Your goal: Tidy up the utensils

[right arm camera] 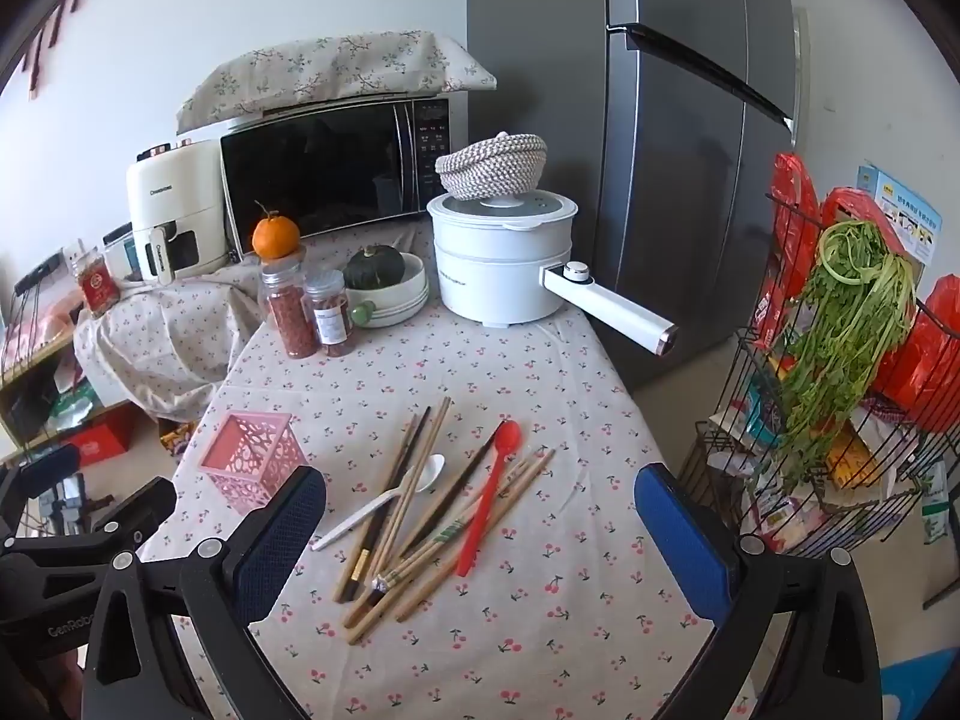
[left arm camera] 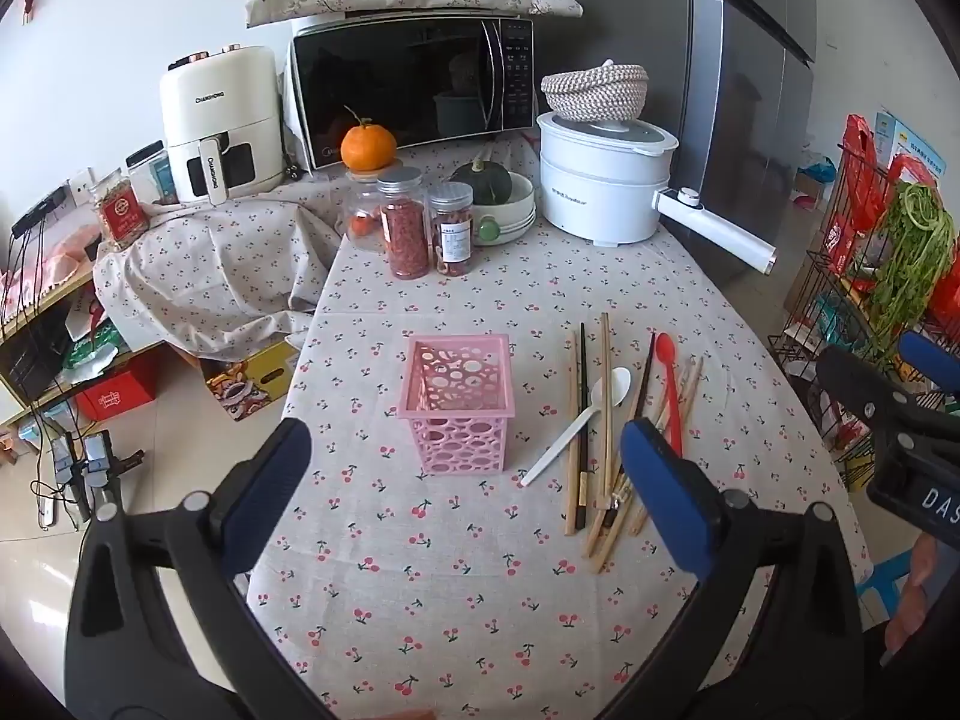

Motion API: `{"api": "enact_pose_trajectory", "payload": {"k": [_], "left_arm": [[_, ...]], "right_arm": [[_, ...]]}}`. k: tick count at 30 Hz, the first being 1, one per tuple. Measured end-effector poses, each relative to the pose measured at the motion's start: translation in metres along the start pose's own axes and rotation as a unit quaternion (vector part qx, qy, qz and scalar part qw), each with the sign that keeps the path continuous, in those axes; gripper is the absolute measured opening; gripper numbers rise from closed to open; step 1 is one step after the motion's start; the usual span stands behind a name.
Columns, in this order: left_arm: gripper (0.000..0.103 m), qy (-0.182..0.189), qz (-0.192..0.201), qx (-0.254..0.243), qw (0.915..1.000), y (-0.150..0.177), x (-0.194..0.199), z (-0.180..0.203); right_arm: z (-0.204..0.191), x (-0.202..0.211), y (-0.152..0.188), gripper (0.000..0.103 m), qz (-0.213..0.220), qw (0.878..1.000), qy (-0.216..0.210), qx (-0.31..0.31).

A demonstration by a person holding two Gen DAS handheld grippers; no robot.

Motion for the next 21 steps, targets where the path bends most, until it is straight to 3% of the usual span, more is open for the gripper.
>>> {"api": "enact_pose_trajectory", "payload": {"k": [21], "left_arm": [[0.103, -0.003, 0.011, -0.005, 0.9999, -0.0001, 0.0019, -0.002]], "right_arm": [[-0.0008, -0.0007, 0.0004, 0.103, -0.001, 1.0, 0.001, 0.002]]}}
Point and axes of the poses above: each gripper's, at about its wrist camera, not at the fingertips, and x roughly against the way its jaws point, z to its right, y to its underside, the point moved 3 cm from there along -x, roughly the way its jaws point, and after that the axes turned 9 degrees about -z, right-handed, at the moved point
